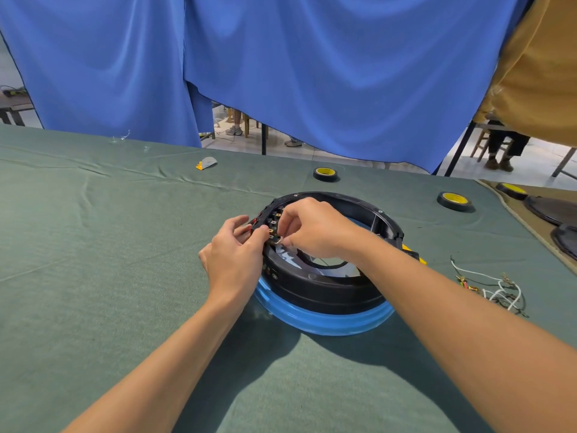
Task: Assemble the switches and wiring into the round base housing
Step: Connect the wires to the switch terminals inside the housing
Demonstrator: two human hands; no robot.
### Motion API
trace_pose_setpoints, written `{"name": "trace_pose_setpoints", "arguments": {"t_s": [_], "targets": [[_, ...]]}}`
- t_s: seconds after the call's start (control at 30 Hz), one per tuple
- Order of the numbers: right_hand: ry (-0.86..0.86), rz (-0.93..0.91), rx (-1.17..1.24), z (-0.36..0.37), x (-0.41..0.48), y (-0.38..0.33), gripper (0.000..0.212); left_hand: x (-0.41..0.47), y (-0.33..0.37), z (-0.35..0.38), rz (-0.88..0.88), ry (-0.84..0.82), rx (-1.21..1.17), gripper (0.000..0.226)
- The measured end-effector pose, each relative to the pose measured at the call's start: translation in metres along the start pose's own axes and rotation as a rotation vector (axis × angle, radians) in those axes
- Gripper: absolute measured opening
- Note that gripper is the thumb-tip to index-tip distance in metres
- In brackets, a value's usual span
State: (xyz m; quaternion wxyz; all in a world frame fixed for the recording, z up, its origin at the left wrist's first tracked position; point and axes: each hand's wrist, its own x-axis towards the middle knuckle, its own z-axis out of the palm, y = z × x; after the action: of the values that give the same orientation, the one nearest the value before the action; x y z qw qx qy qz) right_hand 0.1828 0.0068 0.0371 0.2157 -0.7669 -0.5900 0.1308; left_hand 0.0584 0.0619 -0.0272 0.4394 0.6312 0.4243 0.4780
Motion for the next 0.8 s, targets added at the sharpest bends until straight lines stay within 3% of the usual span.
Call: {"name": "trace_pose_setpoints", "arguments": {"t_s": [0.1,0.27,0.43,0.6,0.7,0.8], "targets": [[0.063,-0.050,-0.023,-0.013,-0.013,0.011,0.007,-0.001,0.006,-0.002,-0.011,-0.021,0.010,0.037],[0.324,-0.092,-0.120,-0.039,-0.047,0.049,0.010,0.001,0.008,-0.003,-0.028,-0.005,0.038,0.034],[0.626,0.045,-0.052,-0.057,-0.086,0.106,0.009,-0.008,0.003,0.003,-0.030,0.012,-0.041,0.029],[0.638,0.153,-0.138,-0.047,-0.115,0.161,0.007,-0.012,0.010,0.001,0.090,0.047,-0.025,0.035],[0.472,0.198,-0.193,-0.035,-0.119,0.182,0.007,-0.020,0.027,0.002,0.303,0.054,0.070,0.029],[0.396,0.217,-0.215,-0.033,-0.121,0.192,0.009,-0.034,0.046,0.020,0.597,-0.041,0.356,0.026]]}}
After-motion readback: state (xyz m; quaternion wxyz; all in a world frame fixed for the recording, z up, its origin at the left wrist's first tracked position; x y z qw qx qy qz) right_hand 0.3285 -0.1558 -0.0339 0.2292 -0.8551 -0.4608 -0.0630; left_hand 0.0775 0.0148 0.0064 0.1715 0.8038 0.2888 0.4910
